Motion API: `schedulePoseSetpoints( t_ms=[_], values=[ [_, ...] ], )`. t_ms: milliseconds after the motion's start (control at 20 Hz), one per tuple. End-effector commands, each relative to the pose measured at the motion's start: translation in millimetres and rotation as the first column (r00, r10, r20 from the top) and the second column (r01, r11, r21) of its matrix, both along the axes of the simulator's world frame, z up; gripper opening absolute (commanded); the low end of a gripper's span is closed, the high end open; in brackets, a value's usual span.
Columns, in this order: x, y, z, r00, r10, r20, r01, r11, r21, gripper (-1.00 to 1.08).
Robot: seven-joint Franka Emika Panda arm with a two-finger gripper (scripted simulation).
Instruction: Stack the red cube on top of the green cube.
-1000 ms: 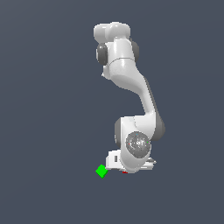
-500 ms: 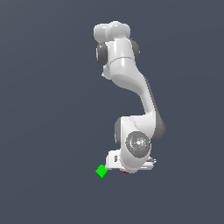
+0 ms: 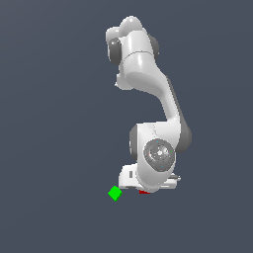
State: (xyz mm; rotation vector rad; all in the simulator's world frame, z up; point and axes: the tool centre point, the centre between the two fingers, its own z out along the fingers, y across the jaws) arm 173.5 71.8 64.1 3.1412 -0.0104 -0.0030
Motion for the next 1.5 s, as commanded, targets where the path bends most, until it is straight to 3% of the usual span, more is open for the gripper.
schedulePoseSetpoints(
  t_ms=[0, 350, 700, 1450],
  values=[
    [0.1, 0.0, 17.0, 1.000, 0.000, 0.001, 0.000, 1.000, 0.000, -1.00],
    [0.7, 0.3, 52.2, 1.000, 0.000, 0.002, 0.000, 1.000, 0.000, -1.00],
    [1.5, -4.3, 52.1, 1.000, 0.000, 0.003, 0.000, 1.000, 0.000, -1.00],
    [10.4, -88.5, 11.9, 1.000, 0.000, 0.003, 0.000, 1.000, 0.000, -1.00]
  ],
)
